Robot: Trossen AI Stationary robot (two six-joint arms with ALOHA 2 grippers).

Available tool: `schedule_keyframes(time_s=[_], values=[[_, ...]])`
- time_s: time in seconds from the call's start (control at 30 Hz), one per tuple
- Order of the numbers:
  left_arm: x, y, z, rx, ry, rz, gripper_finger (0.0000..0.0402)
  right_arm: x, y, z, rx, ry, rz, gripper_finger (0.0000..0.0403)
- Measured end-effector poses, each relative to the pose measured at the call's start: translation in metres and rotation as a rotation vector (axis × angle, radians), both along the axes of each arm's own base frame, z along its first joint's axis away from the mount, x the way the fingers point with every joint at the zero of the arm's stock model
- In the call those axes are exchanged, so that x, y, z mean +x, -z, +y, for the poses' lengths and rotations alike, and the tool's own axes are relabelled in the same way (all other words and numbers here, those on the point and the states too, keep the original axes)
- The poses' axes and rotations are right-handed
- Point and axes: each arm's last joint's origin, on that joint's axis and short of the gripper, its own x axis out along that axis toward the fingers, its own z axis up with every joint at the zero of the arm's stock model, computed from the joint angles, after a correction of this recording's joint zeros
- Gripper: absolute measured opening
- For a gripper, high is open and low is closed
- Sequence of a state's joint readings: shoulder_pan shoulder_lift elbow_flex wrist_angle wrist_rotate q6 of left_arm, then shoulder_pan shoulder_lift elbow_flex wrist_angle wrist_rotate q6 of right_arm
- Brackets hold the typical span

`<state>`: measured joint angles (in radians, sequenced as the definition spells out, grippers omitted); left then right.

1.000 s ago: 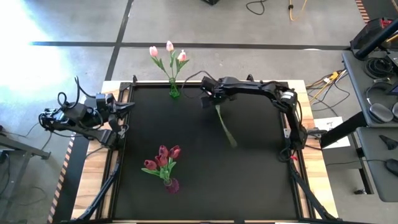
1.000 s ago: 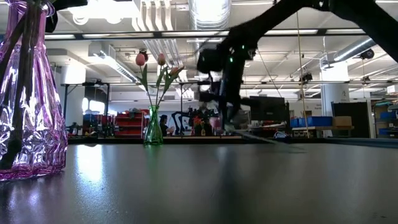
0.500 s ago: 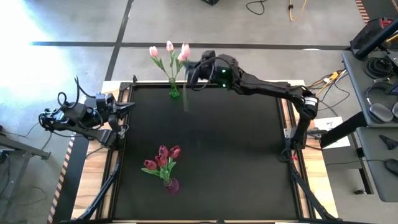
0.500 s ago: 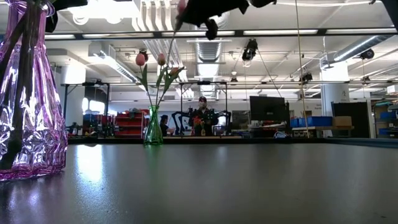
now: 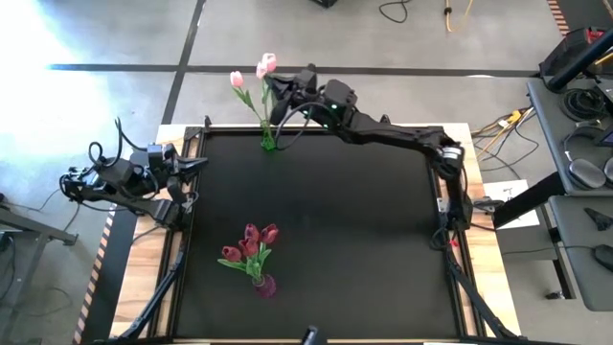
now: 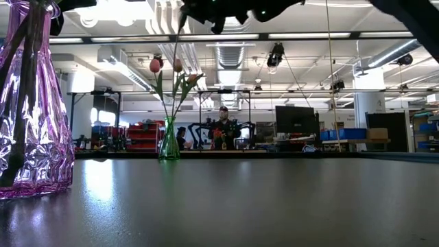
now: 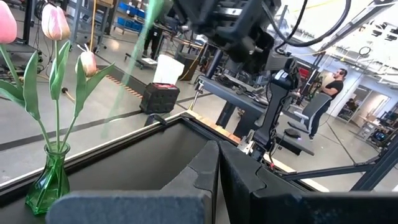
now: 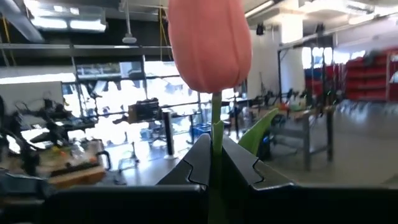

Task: Sort flowers into vase by color
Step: Put the pink tulip into the green vase

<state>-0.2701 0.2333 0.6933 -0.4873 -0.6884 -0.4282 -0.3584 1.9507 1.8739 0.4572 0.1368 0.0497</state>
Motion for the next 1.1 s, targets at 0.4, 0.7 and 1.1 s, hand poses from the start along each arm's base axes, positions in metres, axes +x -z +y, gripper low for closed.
schedule_keyframes(time_s=[0.4, 0.7, 1.1], values=[[0.000, 0.000, 0.000, 0.000, 0.000, 0.000, 0.0000, 0.041, 0.013, -0.045, -0.052, 0.070, 0.064, 0.0013], [0.000, 0.000, 0.000, 0.000, 0.000, -0.001, 0.0000, 0.047, 0.029, -0.056, -0.037, 0.077, 0.101, 0.0013], [0.000, 0.000, 0.000, 0.000, -0.001, -0.001, 0.0000, 0.049, 0.042, -0.057, -0.001, 0.077, 0.186, 0.0013]])
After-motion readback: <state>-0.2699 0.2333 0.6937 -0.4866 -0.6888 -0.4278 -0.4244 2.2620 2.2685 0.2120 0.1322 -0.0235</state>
